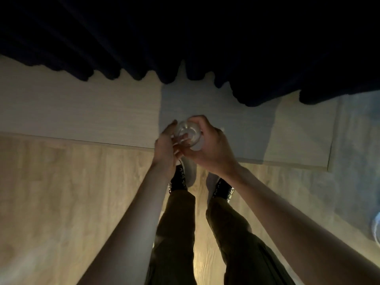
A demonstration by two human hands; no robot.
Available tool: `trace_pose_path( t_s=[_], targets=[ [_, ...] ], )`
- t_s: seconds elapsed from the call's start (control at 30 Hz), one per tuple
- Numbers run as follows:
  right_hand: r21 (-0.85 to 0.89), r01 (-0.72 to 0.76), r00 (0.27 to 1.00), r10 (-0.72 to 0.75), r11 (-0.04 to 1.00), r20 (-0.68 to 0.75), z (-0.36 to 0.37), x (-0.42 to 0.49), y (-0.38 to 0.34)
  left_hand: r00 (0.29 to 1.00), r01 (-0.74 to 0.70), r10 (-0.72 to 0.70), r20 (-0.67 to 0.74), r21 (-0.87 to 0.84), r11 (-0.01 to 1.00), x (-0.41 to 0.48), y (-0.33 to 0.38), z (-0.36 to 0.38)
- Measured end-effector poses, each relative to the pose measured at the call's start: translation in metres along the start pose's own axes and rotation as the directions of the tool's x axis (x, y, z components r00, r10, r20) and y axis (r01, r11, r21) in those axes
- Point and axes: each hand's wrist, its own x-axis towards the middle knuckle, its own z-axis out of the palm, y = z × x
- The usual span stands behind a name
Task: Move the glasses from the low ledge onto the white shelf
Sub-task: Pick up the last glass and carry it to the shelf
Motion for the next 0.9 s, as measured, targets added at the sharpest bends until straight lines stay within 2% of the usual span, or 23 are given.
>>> trace_pose_path(
  t_s=[0.27,0.4,0.5,0.67,0.9],
  targets=[
    [0.020,0.145,0.959,-0.145,0.989,0.244,0.001,0.009,-0.139,0.983,-0.171,0.158,-0.091,-0.165,0.971,-0.113,0.074,-0.068],
    [-0.009,0.284,0.909,-0.266,0.959,0.322,0.007,0.000,-0.221,0.971,-0.204,0.153,-0.186,-0.300,0.932,-0.180,0.103,-0.110],
    [0.007,0.408,0.841,-0.379,0.913,0.385,0.022,-0.018,-0.281,0.954,-0.262,0.177,-0.240,-0.388,0.884,-0.235,0.111,-0.148],
    [0.068,0.533,0.698,-0.484,0.843,0.528,0.067,-0.065,-0.371,0.911,-0.355,0.187,-0.367,-0.471,0.808,-0.328,0.114,-0.222],
    [0.164,0.682,0.483,-0.608,0.713,0.630,0.157,-0.171,-0.484,0.838,-0.476,0.155,-0.524,-0.560,0.679,-0.453,0.068,-0.353]
  ],
)
